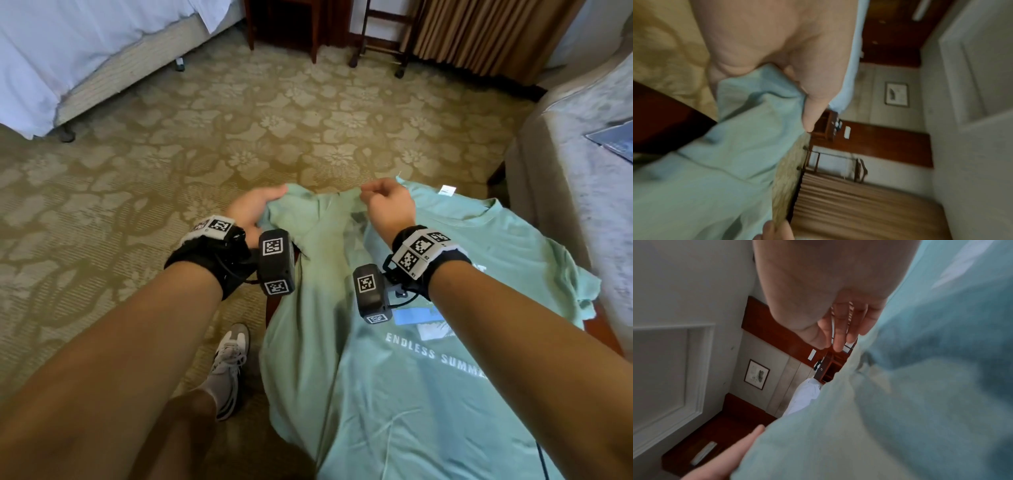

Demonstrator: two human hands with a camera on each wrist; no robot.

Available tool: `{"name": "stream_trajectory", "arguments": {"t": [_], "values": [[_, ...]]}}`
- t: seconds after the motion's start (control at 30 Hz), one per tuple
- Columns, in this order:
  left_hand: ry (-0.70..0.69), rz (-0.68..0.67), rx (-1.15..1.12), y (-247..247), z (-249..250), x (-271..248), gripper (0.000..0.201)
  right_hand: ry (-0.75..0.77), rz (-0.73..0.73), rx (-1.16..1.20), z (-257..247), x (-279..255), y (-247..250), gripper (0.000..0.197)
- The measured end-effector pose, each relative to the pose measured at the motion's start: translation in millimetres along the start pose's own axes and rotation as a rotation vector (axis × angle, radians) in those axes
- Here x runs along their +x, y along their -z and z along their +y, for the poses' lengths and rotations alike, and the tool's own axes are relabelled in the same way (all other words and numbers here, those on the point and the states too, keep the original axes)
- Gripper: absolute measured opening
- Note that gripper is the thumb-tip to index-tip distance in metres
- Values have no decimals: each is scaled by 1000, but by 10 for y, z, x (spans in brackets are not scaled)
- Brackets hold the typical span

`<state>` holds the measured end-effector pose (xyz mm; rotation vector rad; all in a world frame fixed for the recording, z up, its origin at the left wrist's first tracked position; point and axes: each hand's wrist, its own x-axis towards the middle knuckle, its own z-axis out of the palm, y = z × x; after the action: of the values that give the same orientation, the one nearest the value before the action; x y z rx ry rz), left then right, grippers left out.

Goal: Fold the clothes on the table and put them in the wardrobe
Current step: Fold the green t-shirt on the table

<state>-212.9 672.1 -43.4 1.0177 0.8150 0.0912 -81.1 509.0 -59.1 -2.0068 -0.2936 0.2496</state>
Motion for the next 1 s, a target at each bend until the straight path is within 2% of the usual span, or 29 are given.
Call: {"name": "stream_trajectory", "arguments": {"t": [0.13,0.2,0.27,0.33,0.37,0.43,0.5,0.53,0.57,0.6,0.67,0.7,0.73,0.8,0.9,0.93,1.0], "values": [[-295,-5,116,-513,192,-219,32,-134,-96,201,-68,-90,336,14],[-375,-141,175,-894,206,-380,35,-275,-192,349,-97,-174,564,28],[-337,-349,261,-1239,129,-555,34,-382,-235,538,-48,-236,834,54],[-175,-519,339,-1474,11,-681,34,-408,-309,698,100,-250,1094,80],[-103,-554,367,-1545,-49,-710,38,-425,-330,726,169,-278,1212,90],[-80,-511,416,-1579,-130,-690,43,-479,-291,653,284,-334,1387,96],[-120,-383,443,-1521,-186,-624,38,-493,-229,490,384,-446,1488,72],[-127,-320,459,-1460,-207,-605,30,-486,-197,385,436,-474,1494,57],[-118,-265,476,-1402,-224,-587,19,-475,-173,284,505,-480,1487,51],[-94,-218,500,-1341,-237,-570,12,-471,-158,201,543,-498,1468,55],[-66,-106,581,-1234,-265,-528,19,-459,-139,82,581,-492,1419,75],[-68,-54,629,-1185,-285,-498,22,-449,-155,33,569,-489,1398,79],[-76,-12,666,-1144,-306,-477,21,-427,-179,-2,520,-505,1378,75],[-98,29,713,-1088,-355,-406,9,-389,-224,-104,442,-530,1358,55],[-170,51,758,-1082,-387,-268,21,-307,-161,-285,467,-478,1346,28],[-195,46,775,-1108,-377,-217,25,-276,-129,-277,482,-463,1355,20],[-234,23,812,-1199,-346,-98,32,-241,-80,-185,575,-380,1391,18]]}}
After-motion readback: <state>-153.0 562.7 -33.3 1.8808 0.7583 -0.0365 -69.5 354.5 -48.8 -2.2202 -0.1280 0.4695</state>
